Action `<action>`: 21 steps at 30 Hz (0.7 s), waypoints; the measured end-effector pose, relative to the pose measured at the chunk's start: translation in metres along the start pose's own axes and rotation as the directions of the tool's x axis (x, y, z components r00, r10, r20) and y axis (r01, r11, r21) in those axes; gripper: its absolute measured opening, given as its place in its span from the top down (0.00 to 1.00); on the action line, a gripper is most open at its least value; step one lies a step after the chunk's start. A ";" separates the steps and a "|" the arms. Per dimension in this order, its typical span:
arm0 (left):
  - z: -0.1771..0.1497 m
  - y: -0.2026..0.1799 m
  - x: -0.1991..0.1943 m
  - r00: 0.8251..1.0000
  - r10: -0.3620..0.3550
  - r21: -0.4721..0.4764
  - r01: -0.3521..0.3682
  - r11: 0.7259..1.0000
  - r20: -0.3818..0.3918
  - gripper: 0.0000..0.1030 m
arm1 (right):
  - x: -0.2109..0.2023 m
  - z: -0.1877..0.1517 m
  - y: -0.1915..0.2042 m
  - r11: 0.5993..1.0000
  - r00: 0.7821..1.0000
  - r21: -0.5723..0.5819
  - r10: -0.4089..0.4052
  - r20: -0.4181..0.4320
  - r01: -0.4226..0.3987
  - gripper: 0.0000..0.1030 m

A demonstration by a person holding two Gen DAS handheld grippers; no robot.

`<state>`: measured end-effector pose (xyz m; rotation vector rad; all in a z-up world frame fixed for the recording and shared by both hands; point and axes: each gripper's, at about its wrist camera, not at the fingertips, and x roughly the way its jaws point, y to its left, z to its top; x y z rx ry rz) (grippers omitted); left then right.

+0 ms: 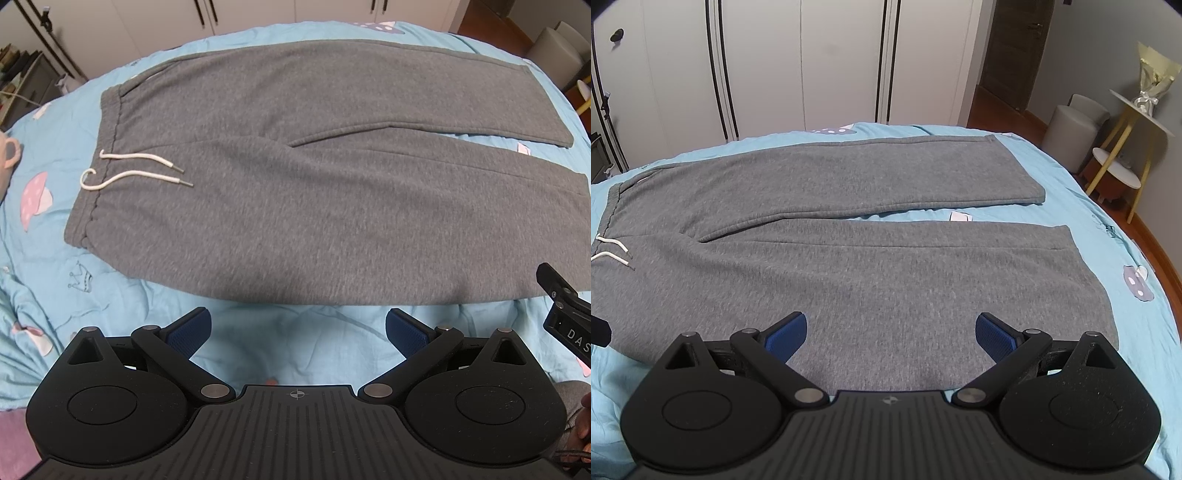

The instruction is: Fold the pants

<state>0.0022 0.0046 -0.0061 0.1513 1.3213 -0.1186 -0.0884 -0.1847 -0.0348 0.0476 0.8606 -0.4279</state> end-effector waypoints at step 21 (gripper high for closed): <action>0.000 0.000 0.000 1.000 0.001 -0.001 -0.001 1.000 -0.001 0.00 | 0.000 -0.003 0.000 1.000 1.000 0.001 0.000 0.001 0.000 0.05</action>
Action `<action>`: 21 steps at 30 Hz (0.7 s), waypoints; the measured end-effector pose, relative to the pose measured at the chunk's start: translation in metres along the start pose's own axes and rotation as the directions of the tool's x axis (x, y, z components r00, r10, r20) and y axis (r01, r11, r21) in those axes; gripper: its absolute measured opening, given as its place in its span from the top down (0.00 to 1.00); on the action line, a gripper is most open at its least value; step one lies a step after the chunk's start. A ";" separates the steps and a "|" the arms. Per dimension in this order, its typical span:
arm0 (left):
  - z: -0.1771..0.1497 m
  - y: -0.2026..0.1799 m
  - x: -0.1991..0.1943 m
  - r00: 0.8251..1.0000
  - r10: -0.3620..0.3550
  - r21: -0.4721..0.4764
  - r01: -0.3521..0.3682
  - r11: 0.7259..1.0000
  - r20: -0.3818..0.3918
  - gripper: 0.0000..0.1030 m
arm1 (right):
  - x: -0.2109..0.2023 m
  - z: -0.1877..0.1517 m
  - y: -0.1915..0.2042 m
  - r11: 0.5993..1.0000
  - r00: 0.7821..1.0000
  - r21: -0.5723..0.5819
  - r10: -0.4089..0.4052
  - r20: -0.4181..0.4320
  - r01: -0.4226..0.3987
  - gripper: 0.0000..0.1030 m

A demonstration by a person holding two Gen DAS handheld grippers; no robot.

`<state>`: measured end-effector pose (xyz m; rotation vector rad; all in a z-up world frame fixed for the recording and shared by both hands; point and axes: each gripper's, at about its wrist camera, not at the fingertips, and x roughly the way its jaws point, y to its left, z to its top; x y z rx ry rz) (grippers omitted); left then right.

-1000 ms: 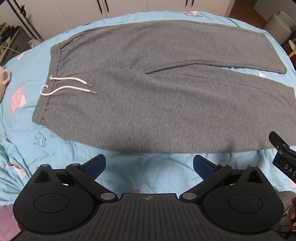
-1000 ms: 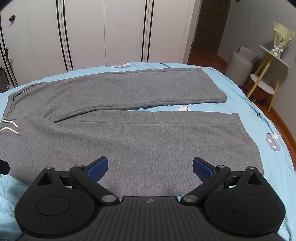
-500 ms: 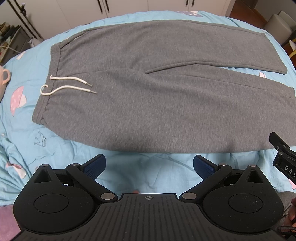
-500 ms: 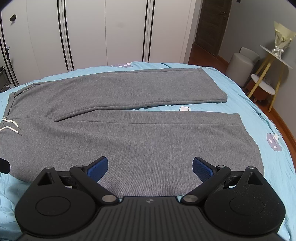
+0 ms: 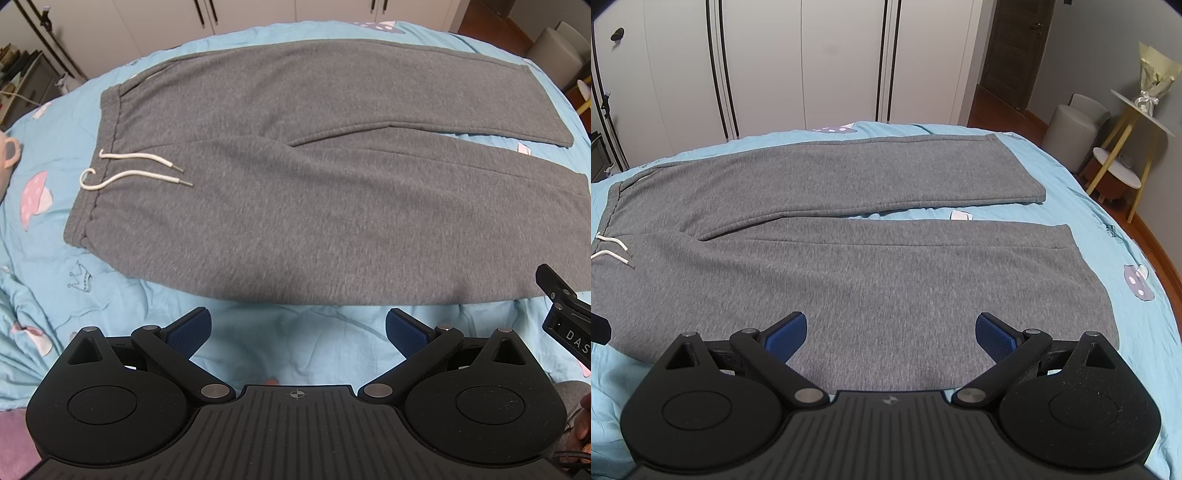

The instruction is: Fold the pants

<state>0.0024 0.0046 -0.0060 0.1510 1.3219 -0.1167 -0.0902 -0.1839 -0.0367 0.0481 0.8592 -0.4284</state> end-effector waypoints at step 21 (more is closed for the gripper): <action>0.002 -0.001 0.002 1.000 0.002 -0.003 -0.002 1.000 -0.001 0.00 | 0.002 -0.001 -0.003 1.000 1.000 0.007 -0.004 0.001 0.004 0.05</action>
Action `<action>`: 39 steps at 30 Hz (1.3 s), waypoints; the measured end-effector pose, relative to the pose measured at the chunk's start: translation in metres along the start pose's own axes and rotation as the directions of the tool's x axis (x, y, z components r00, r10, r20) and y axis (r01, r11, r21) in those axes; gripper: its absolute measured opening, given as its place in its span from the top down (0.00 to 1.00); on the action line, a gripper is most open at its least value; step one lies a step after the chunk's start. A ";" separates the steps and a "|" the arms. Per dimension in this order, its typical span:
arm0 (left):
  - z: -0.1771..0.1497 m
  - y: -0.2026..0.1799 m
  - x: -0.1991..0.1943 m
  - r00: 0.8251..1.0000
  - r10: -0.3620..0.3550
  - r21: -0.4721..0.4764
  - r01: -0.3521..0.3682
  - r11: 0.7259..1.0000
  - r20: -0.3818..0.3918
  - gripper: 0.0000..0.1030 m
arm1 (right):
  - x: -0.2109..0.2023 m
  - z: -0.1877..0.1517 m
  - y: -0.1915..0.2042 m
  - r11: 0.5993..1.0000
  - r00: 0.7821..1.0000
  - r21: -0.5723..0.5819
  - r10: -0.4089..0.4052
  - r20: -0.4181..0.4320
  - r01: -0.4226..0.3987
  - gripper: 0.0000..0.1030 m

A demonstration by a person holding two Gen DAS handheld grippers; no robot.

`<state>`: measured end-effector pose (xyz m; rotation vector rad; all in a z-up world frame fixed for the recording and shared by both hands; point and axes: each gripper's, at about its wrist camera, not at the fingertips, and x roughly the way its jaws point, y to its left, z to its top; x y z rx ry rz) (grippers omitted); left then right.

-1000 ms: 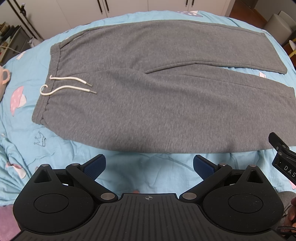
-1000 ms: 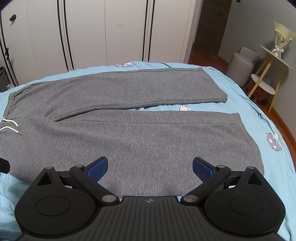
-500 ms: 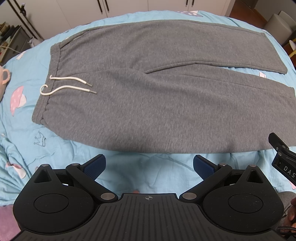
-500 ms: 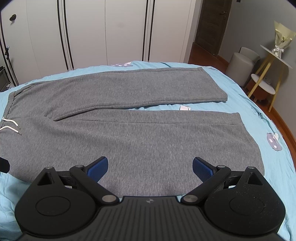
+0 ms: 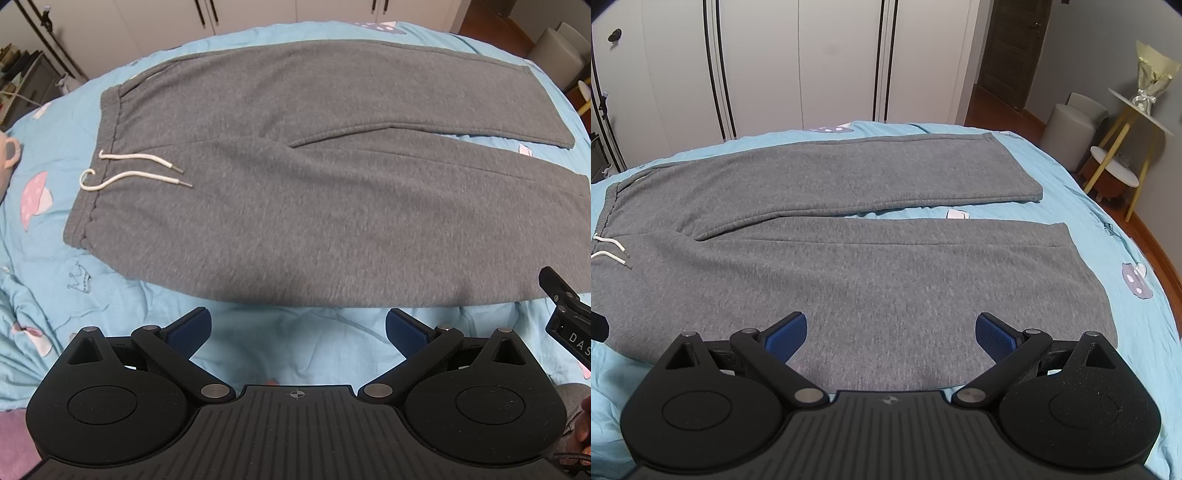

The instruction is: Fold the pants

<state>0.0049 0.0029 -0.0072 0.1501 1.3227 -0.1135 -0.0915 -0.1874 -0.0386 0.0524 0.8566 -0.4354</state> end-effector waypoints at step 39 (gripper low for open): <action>0.080 0.067 0.039 0.966 0.178 -0.571 -0.040 0.820 0.188 0.00 | 0.091 0.120 -0.065 0.976 0.981 0.184 0.080 0.176 -0.112 0.05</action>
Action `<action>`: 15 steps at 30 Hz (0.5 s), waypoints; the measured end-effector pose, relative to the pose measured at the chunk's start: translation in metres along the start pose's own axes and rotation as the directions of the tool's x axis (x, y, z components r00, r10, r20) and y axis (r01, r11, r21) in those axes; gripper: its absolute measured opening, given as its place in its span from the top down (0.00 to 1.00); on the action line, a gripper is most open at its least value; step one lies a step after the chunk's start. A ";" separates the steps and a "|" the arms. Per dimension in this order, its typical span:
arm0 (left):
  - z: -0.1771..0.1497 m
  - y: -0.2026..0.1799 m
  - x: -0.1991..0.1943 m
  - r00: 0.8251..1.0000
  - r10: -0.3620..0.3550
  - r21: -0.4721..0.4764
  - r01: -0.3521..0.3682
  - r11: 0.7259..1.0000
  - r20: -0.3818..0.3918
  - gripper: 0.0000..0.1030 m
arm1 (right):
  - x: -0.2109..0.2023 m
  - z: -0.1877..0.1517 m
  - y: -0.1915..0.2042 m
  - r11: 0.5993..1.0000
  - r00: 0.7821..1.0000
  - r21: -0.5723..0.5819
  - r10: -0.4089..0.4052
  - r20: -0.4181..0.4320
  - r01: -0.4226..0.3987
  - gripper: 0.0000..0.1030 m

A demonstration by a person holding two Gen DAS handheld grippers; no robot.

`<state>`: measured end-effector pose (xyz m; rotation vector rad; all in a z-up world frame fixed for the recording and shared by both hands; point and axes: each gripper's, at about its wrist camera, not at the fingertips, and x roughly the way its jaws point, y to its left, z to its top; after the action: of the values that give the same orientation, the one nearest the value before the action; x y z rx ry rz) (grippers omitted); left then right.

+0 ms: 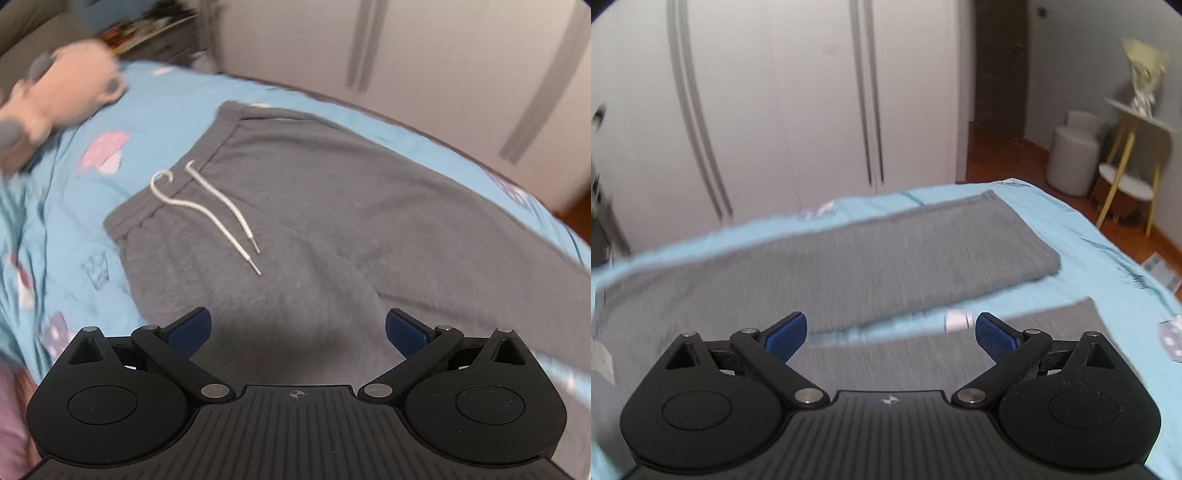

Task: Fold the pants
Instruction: 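Move the right tool to the grey pant leg cuffs and grasp them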

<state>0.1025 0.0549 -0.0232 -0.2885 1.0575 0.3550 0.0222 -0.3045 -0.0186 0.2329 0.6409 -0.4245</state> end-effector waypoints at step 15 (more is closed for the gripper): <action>0.006 -0.048 0.143 0.970 0.216 -0.001 -0.218 0.976 0.114 0.00 | 0.309 0.139 -0.019 0.923 0.963 0.354 -0.057 -0.265 0.152 0.39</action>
<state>0.1911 0.0342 -0.1437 -0.1397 0.9807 0.5555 0.3090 -0.4635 -0.1038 0.6234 0.8210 -0.6278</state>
